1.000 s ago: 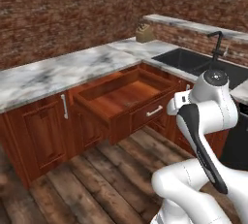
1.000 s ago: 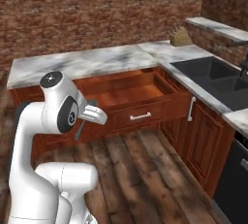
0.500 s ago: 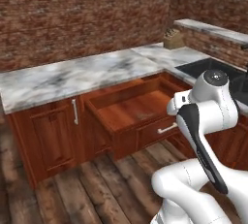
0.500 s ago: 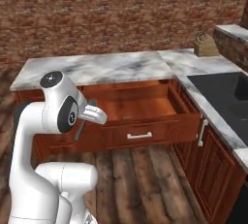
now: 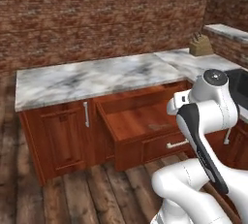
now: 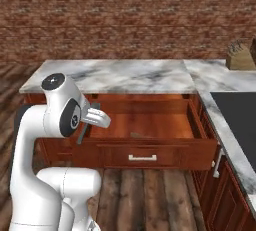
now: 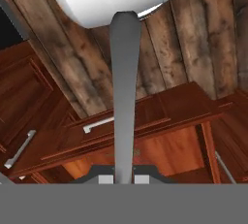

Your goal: Organize the utensils by type. Pick up the wooden spoons from the counter and place them in the open cabinet. Then pick up the metallic utensils from the counter and place them in the open drawer.

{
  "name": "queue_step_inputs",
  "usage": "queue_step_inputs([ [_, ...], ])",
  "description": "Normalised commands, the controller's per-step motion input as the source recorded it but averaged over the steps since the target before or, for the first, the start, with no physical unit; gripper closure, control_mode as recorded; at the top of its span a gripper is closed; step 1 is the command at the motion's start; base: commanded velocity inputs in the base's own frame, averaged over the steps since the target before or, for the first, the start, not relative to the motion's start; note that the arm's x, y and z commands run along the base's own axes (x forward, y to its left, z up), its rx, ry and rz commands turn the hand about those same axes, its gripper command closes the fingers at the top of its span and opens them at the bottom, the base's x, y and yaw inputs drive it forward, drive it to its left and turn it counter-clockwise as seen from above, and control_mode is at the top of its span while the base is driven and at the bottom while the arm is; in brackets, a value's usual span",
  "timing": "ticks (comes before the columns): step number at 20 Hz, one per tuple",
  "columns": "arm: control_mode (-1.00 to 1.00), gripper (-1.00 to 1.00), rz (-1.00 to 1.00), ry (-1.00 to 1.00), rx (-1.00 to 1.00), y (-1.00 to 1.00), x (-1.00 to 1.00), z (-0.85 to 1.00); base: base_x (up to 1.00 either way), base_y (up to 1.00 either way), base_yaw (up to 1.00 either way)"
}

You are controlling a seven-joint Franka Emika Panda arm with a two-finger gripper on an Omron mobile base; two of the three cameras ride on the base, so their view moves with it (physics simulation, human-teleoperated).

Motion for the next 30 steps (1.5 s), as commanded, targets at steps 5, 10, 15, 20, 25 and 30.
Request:
queue_step_inputs([
  [5,1.0,1.0,0.0,0.0,0.0,0.0,0.0,0.0,0.4,-0.43,0.34],
  [10,1.0,1.0,0.0,0.0,0.0,0.0,0.0,0.0,0.5,-0.5,0.31],
  [15,1.0,1.0,0.0,0.0,0.0,0.0,0.0,0.0,0.49,-0.48,0.29],
  [20,1.0,1.0,0.0,0.0,0.0,0.0,0.0,0.0,0.35,-0.49,0.27],
  [25,-1.0,1.0,0.12,0.0,0.0,-0.38,0.02,0.0,0.05,-0.2,0.11],
  [30,-1.0,1.0,0.13,0.02,0.0,-0.54,0.29,-0.04,0.0,0.0,0.0],
])
